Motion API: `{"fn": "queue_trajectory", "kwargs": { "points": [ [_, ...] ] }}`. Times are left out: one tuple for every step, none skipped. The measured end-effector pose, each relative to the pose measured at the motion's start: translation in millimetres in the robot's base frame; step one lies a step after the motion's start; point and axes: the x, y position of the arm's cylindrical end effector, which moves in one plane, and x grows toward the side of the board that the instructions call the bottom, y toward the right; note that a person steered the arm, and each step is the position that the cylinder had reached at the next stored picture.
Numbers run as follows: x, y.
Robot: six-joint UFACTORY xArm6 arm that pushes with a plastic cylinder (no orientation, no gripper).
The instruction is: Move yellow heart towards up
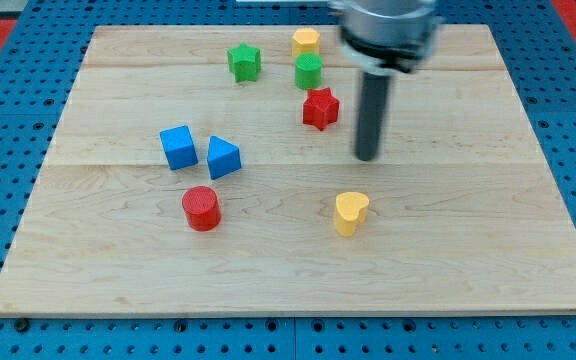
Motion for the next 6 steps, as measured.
{"fn": "queue_trajectory", "kwargs": {
  "points": [
    [9.7,74.5],
    [58.0,118.5],
    [112.5,93.8],
    [128.0,25.8],
    [120.2,-36.0],
    [116.1,-49.4]
  ]
}}
